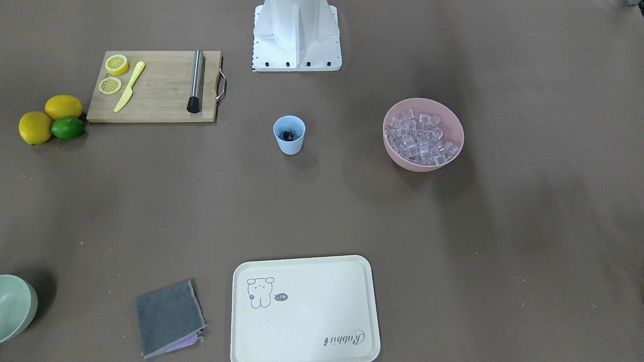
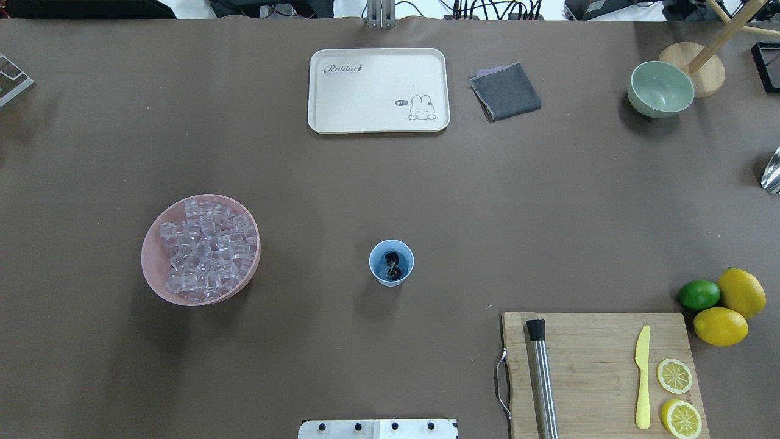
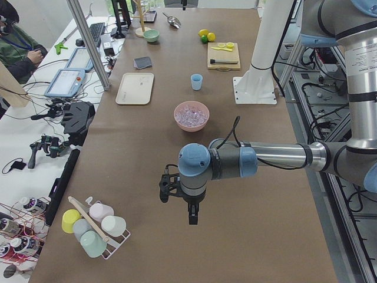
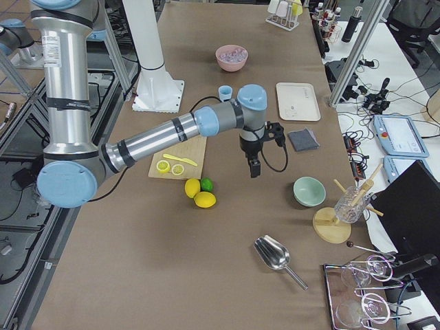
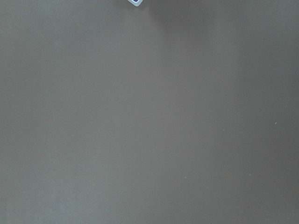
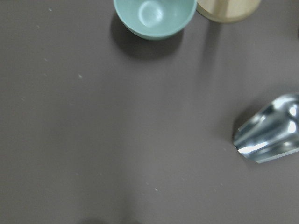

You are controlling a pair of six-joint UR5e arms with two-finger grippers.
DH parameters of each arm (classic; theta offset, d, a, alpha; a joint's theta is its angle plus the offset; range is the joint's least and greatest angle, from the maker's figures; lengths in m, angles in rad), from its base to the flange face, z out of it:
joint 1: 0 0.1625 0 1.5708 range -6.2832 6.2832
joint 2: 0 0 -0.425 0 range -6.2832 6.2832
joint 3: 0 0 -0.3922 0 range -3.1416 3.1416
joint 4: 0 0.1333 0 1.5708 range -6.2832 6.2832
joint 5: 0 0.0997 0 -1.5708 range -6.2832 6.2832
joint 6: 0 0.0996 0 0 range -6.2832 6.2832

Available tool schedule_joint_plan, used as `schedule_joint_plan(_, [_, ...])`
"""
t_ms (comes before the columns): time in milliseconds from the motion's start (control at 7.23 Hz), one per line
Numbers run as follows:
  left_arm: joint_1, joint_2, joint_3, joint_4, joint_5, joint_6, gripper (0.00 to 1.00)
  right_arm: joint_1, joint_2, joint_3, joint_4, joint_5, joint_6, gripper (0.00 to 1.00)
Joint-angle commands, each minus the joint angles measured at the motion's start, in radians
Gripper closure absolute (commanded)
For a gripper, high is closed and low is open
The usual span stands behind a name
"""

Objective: Put ice and cherries in cup

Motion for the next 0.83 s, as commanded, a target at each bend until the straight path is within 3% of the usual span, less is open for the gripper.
schedule_joint_plan(0, [0.000,0.000,-0.001,0.000,0.000,0.001,0.01,0.174,-0.137,-0.073,-0.003,0.069,-0.151,0.00])
schedule_joint_plan(415, [0.003,-0.001,0.001,0.000,0.000,-0.001,0.01,0.204,-0.127,-0.261,0.006,0.075,-0.153,0.00])
schedule_joint_plan(691, [0.006,-0.001,0.001,0.000,-0.001,-0.001,0.01,0.206,-0.137,-0.251,0.008,0.064,-0.160,0.00])
